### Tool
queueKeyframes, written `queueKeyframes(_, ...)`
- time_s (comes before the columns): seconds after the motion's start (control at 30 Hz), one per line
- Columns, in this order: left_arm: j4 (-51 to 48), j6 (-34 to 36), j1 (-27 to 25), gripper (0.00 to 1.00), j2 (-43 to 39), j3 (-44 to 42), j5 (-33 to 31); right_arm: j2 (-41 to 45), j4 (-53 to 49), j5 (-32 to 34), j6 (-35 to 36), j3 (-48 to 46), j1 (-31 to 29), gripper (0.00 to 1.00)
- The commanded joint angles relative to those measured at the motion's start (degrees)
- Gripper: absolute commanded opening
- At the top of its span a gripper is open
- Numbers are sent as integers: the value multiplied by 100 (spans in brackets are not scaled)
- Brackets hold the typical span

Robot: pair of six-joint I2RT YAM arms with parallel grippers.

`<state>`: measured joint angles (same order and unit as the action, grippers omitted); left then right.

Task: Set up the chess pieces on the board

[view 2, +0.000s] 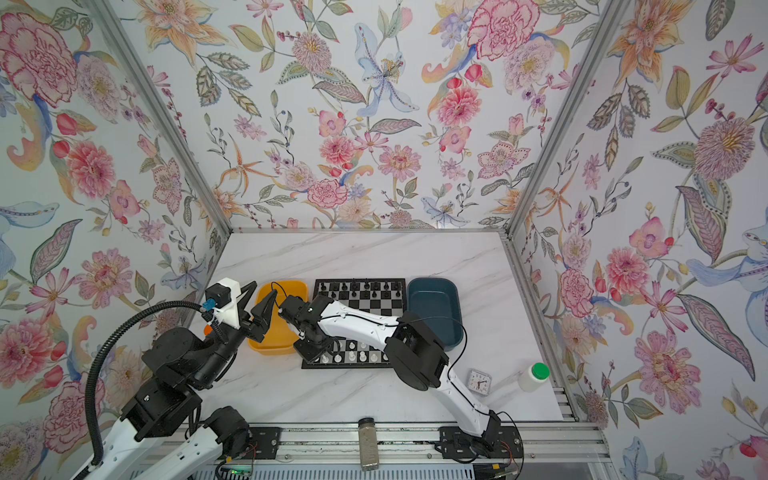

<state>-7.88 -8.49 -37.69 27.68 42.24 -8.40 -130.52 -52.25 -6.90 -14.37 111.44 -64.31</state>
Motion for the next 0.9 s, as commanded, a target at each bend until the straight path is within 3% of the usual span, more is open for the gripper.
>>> queueKeyframes(0.0,41,41,-89,53,-70,-11,-131,-145,-15,17,-82,159,32,0)
queueKeyframes(0.87,18,41,-142,53,-79,-31,-215,-108,-15,-55,-91,161,15,13)
